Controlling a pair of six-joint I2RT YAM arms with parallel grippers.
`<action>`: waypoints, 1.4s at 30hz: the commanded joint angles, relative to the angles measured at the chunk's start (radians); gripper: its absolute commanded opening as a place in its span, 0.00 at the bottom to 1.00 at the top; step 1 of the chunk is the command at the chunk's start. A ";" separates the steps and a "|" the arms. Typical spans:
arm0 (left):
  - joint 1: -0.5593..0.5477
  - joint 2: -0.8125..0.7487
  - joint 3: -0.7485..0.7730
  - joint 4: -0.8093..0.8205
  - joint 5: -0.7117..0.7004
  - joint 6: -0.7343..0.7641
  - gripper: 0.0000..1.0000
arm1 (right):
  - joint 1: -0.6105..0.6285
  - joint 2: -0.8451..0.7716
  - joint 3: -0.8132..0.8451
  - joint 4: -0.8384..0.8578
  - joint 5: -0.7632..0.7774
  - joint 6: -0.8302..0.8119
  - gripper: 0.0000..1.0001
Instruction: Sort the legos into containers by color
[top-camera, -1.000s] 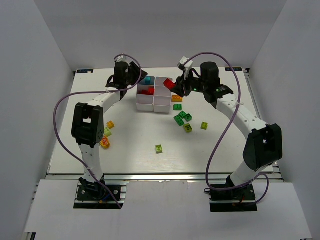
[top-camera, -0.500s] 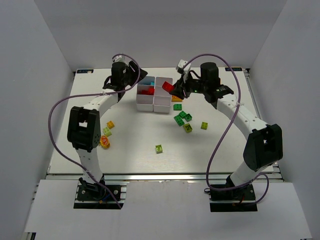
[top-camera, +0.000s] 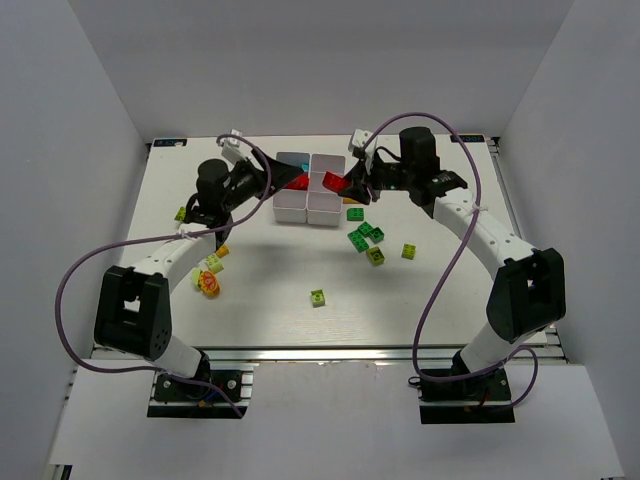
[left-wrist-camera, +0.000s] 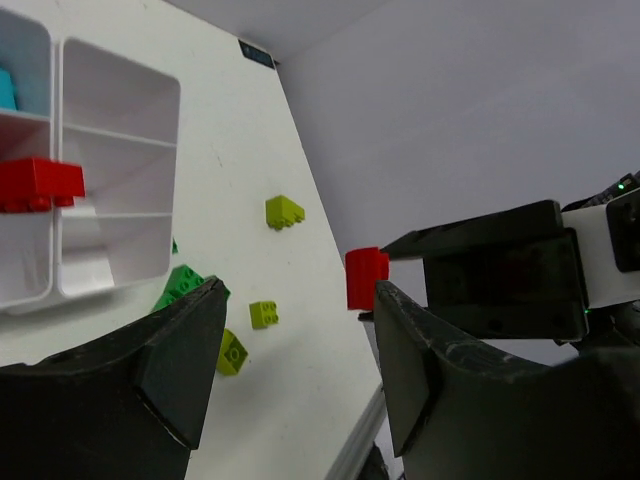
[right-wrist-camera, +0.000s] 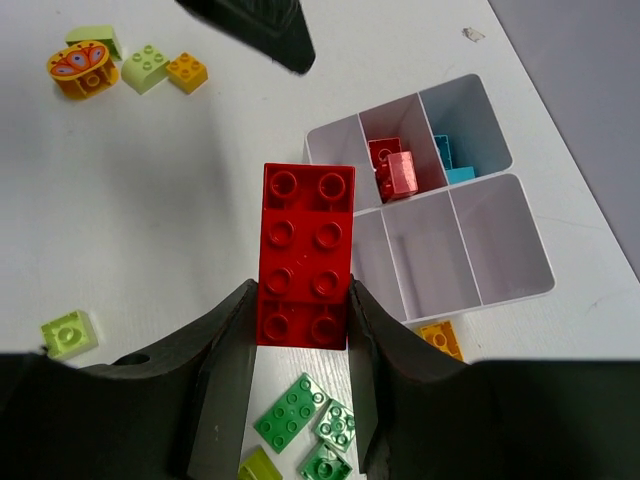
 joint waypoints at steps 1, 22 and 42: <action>-0.014 -0.036 -0.063 0.102 0.059 -0.079 0.70 | 0.012 -0.015 0.010 -0.004 -0.051 -0.018 0.00; -0.059 0.012 -0.115 0.251 0.160 -0.187 0.69 | 0.074 0.012 0.021 0.002 -0.058 -0.017 0.00; -0.079 0.068 -0.100 0.276 0.211 -0.210 0.34 | 0.106 0.044 0.056 0.019 -0.043 -0.014 0.00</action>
